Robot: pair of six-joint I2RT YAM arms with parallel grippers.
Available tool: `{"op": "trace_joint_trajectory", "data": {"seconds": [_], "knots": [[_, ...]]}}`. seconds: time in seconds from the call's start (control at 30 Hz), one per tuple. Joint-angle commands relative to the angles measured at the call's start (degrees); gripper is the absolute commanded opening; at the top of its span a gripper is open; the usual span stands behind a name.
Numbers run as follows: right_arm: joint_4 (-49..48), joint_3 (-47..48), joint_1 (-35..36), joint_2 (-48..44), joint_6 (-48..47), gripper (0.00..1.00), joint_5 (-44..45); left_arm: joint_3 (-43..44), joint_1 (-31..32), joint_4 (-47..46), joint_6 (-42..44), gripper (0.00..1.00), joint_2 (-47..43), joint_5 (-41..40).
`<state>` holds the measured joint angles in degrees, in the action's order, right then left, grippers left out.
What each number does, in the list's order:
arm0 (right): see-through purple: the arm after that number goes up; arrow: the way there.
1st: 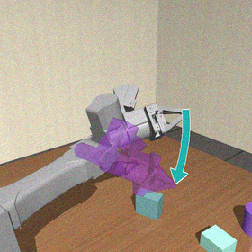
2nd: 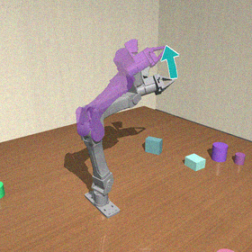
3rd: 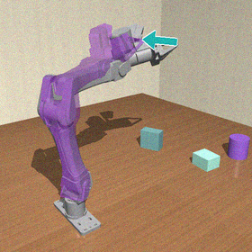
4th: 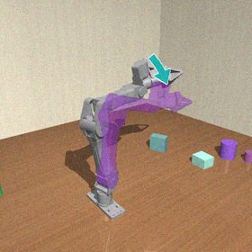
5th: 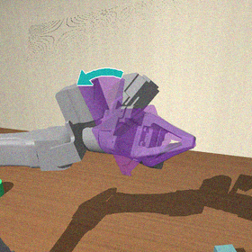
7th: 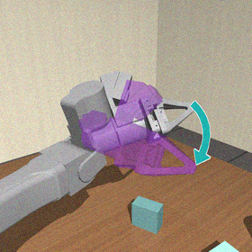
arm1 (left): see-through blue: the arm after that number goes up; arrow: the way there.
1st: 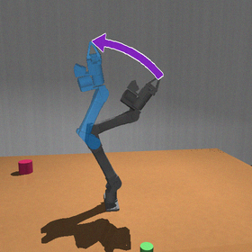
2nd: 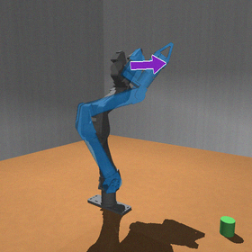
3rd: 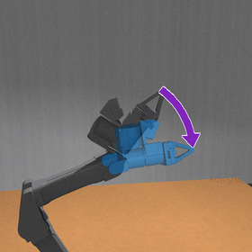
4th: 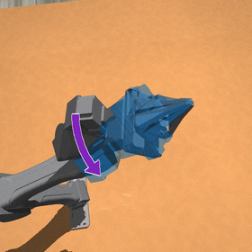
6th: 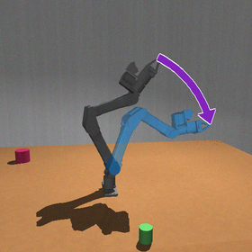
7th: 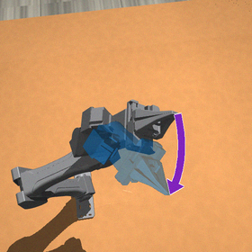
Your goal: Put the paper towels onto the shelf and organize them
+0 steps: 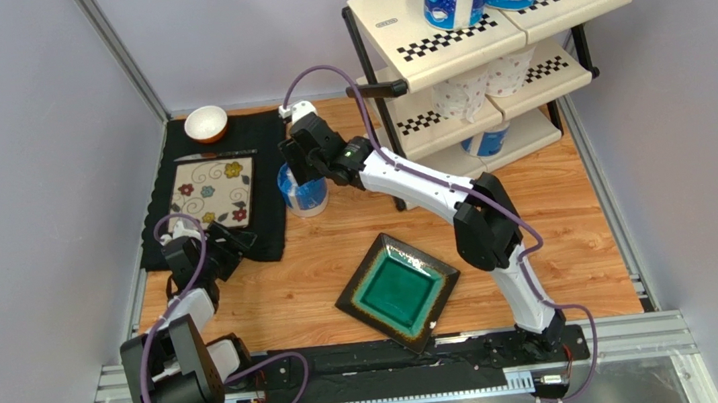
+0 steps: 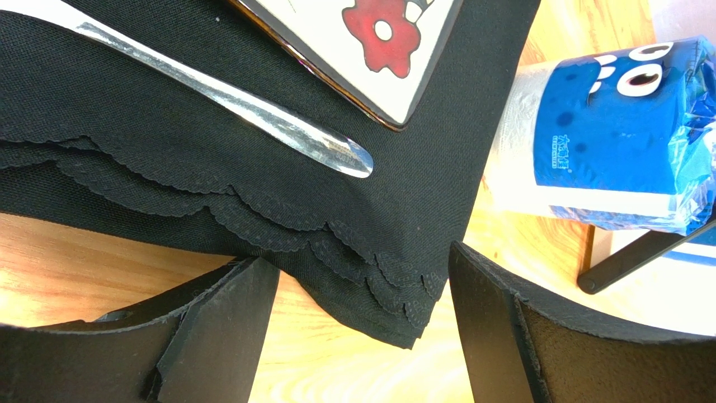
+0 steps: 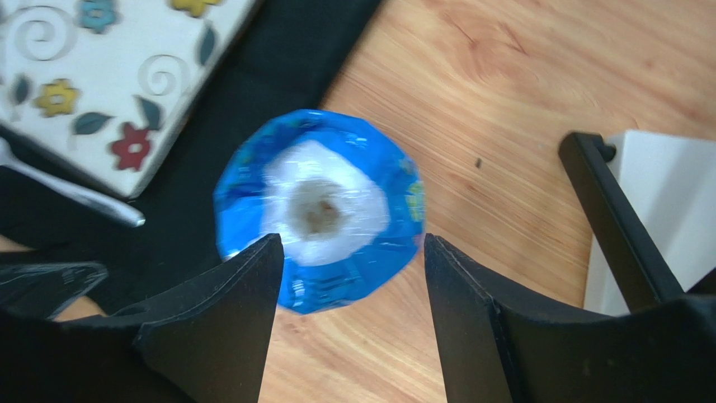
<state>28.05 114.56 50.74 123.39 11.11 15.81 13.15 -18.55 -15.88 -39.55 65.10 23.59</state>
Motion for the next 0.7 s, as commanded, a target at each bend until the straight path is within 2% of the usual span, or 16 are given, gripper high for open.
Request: {"op": "trace_joint_trajectory", "data": {"seconds": [0.0,0.33,0.5,0.67], "knots": [[0.9,2.9,-2.7,1.3,3.6,0.66,-2.2,-2.2,-0.4,6.1,-0.2,0.84,1.7,0.4],[0.5,2.8,-4.9,3.3,3.2,0.66,-3.8,-2.2,-0.7,6.0,-0.3,0.84,1.8,0.4],[-1.2,1.9,-4.8,3.4,2.4,0.66,-8.4,-2.2,-0.9,5.9,-0.3,0.84,2.0,0.4],[-0.9,3.1,-4.9,4.9,2.6,0.66,-9.0,-2.2,-0.9,5.9,-0.2,0.84,2.0,0.4]]}}
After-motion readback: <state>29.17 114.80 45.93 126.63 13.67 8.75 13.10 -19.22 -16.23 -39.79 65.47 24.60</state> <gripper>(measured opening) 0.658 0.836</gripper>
